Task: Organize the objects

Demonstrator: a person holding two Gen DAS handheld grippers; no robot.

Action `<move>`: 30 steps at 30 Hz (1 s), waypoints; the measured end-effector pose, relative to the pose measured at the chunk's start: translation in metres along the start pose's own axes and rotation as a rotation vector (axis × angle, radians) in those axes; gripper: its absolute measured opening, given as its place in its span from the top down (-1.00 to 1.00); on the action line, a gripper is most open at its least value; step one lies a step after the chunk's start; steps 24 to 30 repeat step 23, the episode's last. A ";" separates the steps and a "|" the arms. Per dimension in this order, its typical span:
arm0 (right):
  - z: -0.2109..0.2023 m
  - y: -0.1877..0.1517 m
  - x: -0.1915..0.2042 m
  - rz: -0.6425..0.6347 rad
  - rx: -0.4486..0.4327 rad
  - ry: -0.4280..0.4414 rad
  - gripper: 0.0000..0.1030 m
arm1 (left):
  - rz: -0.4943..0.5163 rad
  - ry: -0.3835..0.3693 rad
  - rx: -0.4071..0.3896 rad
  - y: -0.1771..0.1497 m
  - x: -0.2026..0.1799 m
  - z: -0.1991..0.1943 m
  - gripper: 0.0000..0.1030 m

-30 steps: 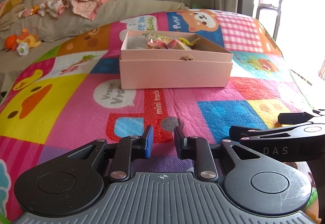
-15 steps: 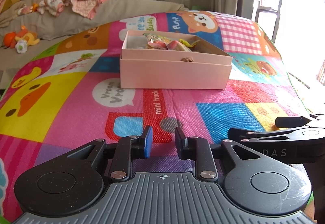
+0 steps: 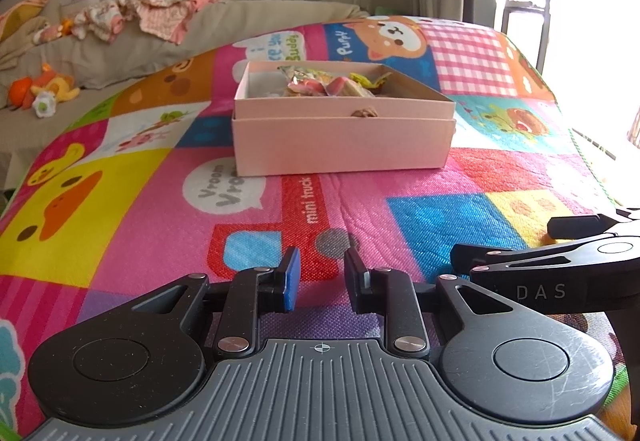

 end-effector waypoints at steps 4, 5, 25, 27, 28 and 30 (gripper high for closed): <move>0.000 0.000 0.000 0.000 0.000 0.000 -1.00 | 0.002 0.002 0.000 0.000 0.000 0.000 0.48; 0.000 0.000 0.000 0.000 0.000 0.000 -1.00 | 0.005 0.003 0.000 0.000 -0.001 -0.001 0.48; 0.000 0.000 0.001 0.000 0.000 0.000 -1.00 | -0.028 -0.021 -0.001 0.000 0.002 0.000 0.49; 0.000 0.000 0.001 0.000 0.000 0.000 -1.00 | -0.028 -0.021 -0.001 0.000 0.002 0.000 0.49; 0.000 0.000 0.001 0.000 0.000 0.000 -1.00 | -0.028 -0.021 -0.001 0.000 0.002 0.000 0.49; 0.000 0.000 0.001 0.000 0.000 0.000 -1.00 | -0.028 -0.021 -0.001 0.000 0.002 0.000 0.49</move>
Point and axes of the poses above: each gripper's, at about its wrist camera, not at the fingertips, and z roughly the way its jaws point, x to its left, y to its top, the point moved 9 cm from there along z, roughly the way its jaws point, and after that the axes turned 1 degree about y, right-handed, at the moved point
